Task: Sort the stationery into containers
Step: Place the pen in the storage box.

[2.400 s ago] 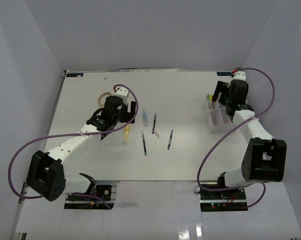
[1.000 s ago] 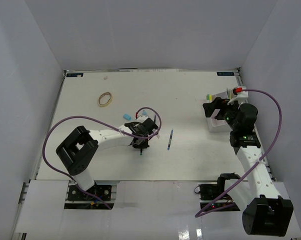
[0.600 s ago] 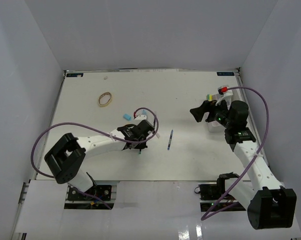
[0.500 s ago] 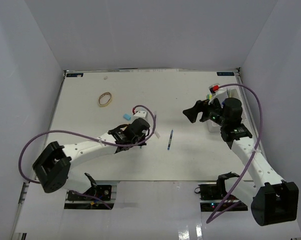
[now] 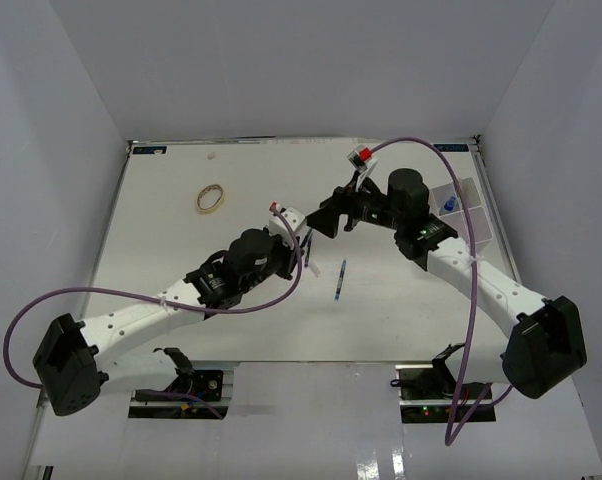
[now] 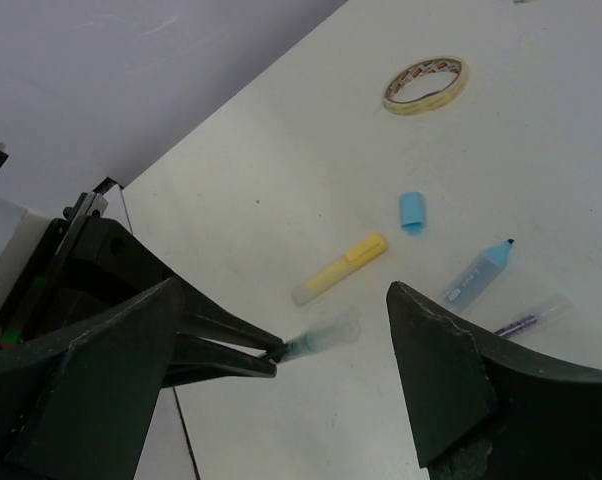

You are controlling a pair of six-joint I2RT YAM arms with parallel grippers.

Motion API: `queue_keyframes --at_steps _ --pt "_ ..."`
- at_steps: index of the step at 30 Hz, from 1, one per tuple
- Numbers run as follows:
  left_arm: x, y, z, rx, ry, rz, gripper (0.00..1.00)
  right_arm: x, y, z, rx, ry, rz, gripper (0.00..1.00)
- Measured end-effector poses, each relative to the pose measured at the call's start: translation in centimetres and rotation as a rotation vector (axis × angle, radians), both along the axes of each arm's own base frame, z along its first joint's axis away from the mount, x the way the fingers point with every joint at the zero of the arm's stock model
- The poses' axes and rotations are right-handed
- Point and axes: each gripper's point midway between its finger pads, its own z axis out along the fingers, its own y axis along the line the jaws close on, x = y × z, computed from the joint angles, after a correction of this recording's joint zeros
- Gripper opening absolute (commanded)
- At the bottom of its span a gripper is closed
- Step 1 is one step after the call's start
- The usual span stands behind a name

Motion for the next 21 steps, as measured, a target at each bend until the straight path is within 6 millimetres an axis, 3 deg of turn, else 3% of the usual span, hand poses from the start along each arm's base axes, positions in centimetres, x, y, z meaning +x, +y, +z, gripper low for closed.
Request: queue_keyframes --at_steps 8,13,17,21 --pt "-0.3 -0.2 2.4 -0.049 -0.076 -0.042 0.04 -0.7 2.5 -0.9 -0.007 0.045 0.056 0.75" --pt "-0.3 -0.2 3.3 -0.071 -0.100 -0.044 0.05 -0.8 2.9 -1.8 -0.023 0.068 0.064 0.51" --pt "-0.3 -0.2 3.3 -0.072 -0.100 -0.043 0.11 -1.0 3.0 -1.9 -0.027 0.075 0.067 0.32" --pt "-0.2 -0.3 3.2 -0.068 -0.098 -0.043 0.32 -1.2 3.0 -1.9 -0.026 0.084 0.067 0.17"
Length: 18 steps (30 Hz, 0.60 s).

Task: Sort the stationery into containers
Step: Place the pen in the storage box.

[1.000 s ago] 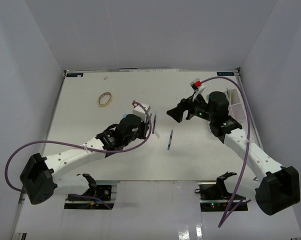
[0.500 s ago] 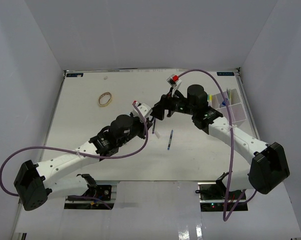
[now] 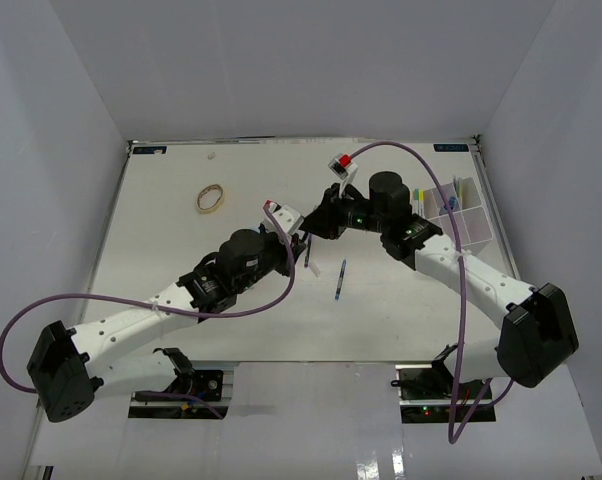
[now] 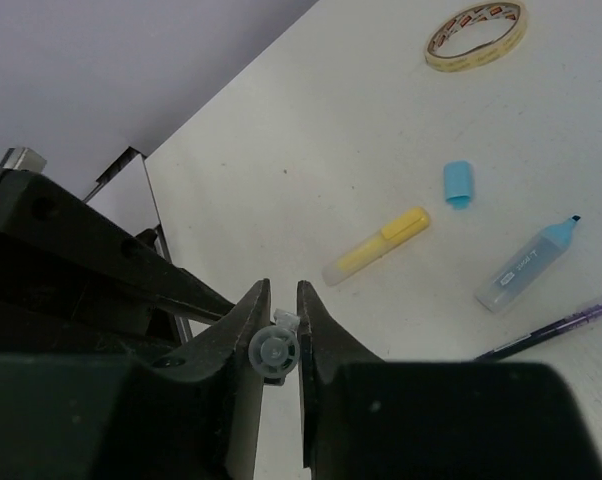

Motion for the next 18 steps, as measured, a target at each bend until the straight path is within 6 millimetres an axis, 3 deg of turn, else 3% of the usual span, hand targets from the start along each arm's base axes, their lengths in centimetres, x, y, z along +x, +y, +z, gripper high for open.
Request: queue_keyframes --at_steps 3,4,8,11,13,18 --pt "0.1 0.0 -0.2 0.007 0.002 0.005 0.53 -0.3 -0.1 0.3 -0.007 -0.018 -0.006 0.10" --pt "0.2 0.1 -0.2 0.007 0.002 0.009 0.70 -0.1 -0.3 0.5 -0.009 -0.026 -0.021 0.09" --pt "0.3 0.1 -0.8 0.014 0.021 0.024 0.97 1.1 -1.8 1.2 -0.017 -0.065 -0.091 0.08" --pt "0.5 0.3 -1.6 0.027 0.042 0.045 0.98 2.8 -4.5 1.3 -0.034 -0.095 -0.187 0.08" --pt "0.6 0.6 -2.0 0.039 0.058 0.065 0.98 4.4 -7.2 0.9 -0.063 -0.107 -0.283 0.08" --pt "2.5 2.1 -2.3 0.061 0.129 0.154 0.98 8.5 -17.4 -0.1 -0.168 -0.132 -0.642 0.08"
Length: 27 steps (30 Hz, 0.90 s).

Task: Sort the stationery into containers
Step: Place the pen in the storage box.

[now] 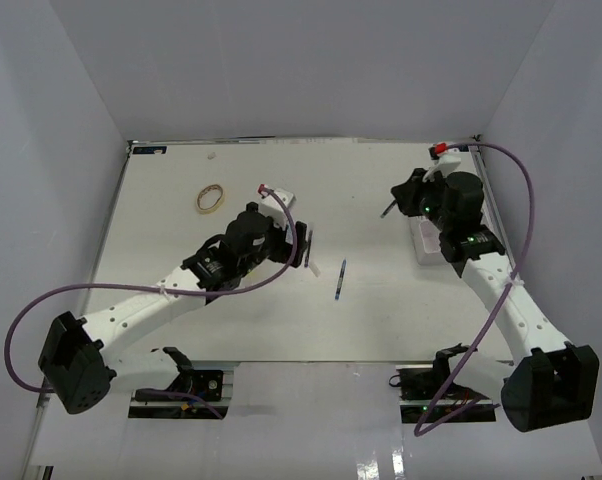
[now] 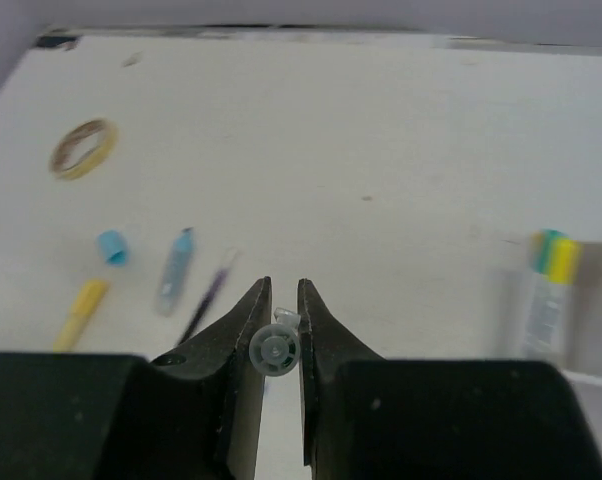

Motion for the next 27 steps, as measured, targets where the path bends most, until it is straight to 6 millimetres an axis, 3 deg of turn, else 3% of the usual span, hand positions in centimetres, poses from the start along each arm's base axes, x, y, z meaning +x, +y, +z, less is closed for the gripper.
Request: queue_keyframes --at_steps 3,5,7,12,17,22,25,27 --pt "2.9 2.0 -0.2 -0.012 0.070 0.091 0.98 1.6 -7.2 0.3 -0.077 -0.024 -0.279 0.08" --pt "4.6 3.8 -1.1 -0.023 0.121 0.153 0.98 1.8 -10.9 0.5 -0.120 -0.034 -0.430 0.08" --pt "5.6 5.7 -2.6 -0.023 0.180 0.210 0.98 1.7 -14.1 0.6 -0.153 -0.038 -0.560 0.08" --pt "5.8 7.3 -4.3 -0.053 0.289 0.229 0.98 0.7 -20.2 0.0 -0.237 -0.006 -0.798 0.08" --pt "5.5 7.8 -4.2 -0.072 0.298 0.233 0.98 0.3 -23.8 -0.7 -0.266 0.023 -0.917 0.09" --pt "5.0 8.1 -4.0 -0.073 0.295 0.233 0.98 0.9 -25.1 -3.2 -0.295 0.096 -0.952 0.13" --pt "5.0 8.1 -3.9 -0.074 0.292 0.232 0.98 1.5 -25.5 -5.3 -0.308 0.156 -0.958 0.21" --pt "5.0 8.1 -4.0 -0.074 0.292 0.232 0.98 1.6 -25.8 -6.3 -0.311 0.184 -0.963 0.34"
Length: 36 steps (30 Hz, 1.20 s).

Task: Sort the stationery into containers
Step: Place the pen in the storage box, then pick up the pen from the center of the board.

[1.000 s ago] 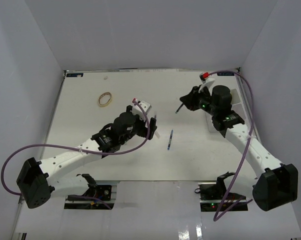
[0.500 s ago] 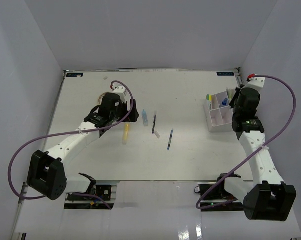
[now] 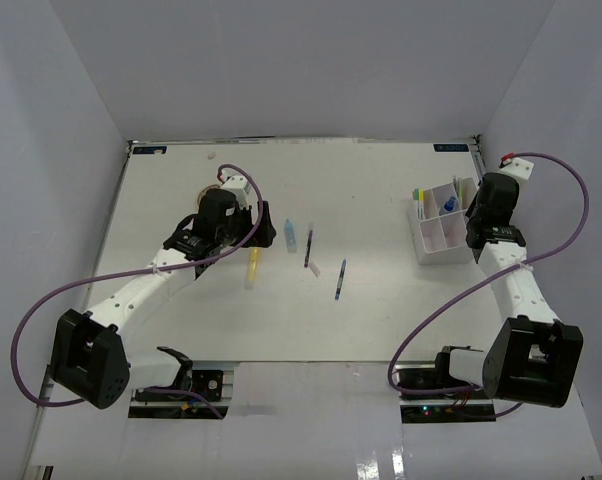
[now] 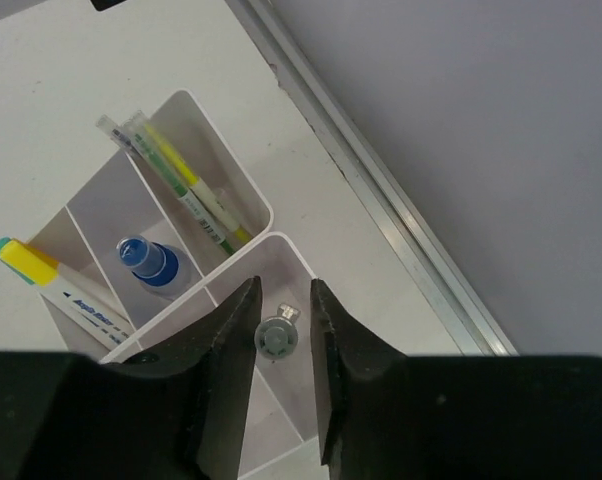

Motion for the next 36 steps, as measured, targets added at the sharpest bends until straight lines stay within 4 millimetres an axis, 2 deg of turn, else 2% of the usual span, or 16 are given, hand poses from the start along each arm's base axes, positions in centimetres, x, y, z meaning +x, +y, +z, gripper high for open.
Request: queue_keyframes --at_steps 3,4,7,12,15,19,22,24,27,31,35,36 --pt "0.0 0.0 -0.1 0.001 0.001 0.000 0.98 0.1 0.0 -0.4 0.011 0.007 -0.001 0.50" --pt "0.0 0.0 -0.1 0.001 0.002 0.000 0.98 0.1 0.0 -0.4 0.016 0.006 0.000 0.60" --pt "0.0 0.0 -0.1 0.002 0.003 0.000 0.98 0.2 0.3 -0.4 0.029 -0.001 0.012 0.69" --pt "0.0 0.0 -0.1 0.001 0.003 0.000 0.98 0.1 1.6 0.5 0.061 -0.024 0.081 0.76" --pt "0.0 0.0 -0.1 0.002 0.004 0.000 0.98 -0.1 3.3 2.2 0.091 -0.075 0.168 0.77" --pt "0.0 -0.1 -0.6 -0.003 0.022 0.007 0.98 -0.8 6.8 5.5 0.118 -0.177 0.317 0.77" --pt "-0.2 -0.4 -1.4 -0.024 0.063 0.019 0.98 -1.7 10.0 6.5 0.148 -0.226 0.445 0.77" --pt "-0.3 -0.8 -2.0 -0.041 0.094 0.024 0.98 -2.3 12.0 6.0 0.172 -0.231 0.522 0.78" --pt "-0.5 -1.7 -3.3 -0.053 0.150 0.037 0.97 -3.2 14.1 4.2 0.217 -0.208 0.603 0.78" --pt "-0.7 -4.3 -4.9 -0.024 0.212 0.036 0.90 -4.2 15.2 1.9 0.266 -0.177 0.644 0.78" --pt "0.5 -7.9 -5.1 0.012 0.205 0.024 0.84 -5.1 16.0 0.2 0.306 -0.170 0.675 0.77" --pt "0.9 -8.8 -5.0 0.019 0.196 0.021 0.80 -5.3 16.2 -0.1 0.314 -0.171 0.680 0.77"
